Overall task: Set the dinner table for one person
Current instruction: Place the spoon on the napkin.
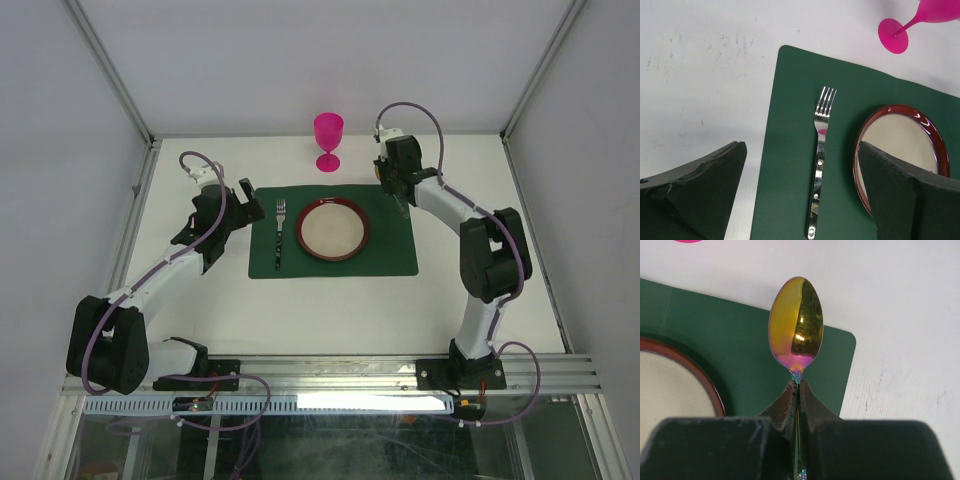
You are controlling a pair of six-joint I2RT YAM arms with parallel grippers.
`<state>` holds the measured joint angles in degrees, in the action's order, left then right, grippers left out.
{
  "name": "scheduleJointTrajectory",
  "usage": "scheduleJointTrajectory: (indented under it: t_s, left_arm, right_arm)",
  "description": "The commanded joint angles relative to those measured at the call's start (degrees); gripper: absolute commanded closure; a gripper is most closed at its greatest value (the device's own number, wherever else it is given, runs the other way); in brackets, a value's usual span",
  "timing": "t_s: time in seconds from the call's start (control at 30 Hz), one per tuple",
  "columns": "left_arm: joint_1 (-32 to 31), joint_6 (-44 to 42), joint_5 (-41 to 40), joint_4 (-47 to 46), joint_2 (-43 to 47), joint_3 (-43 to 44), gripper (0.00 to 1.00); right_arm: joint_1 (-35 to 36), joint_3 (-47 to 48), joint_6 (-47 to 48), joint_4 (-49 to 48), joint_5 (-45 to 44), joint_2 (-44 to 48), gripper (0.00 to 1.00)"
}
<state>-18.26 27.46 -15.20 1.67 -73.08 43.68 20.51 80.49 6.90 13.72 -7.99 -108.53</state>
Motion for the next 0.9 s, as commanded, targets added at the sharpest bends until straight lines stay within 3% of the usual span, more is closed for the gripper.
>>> scheduleJointTrajectory:
  t_s: [0.0,0.3,0.87]
  left_arm:
    - [0.6,0.7,1.2,-2.9,1.7,-0.2,0.01]
    - [0.6,0.7,0.9,-3.1,2.2,-1.1,0.01]
    - [0.6,0.0,0.9,-3.5,1.6,-1.3,0.01]
  right_arm:
    - [1.4,-2.8,-8.2,-3.5,-5.7,7.4,1.0]
    - [5.5,-11.4,-18.4,-7.5,-12.6,10.6,1.0]
    - [8.9,-19.5,-22.8,-17.2,-20.1,7.7,1.0]
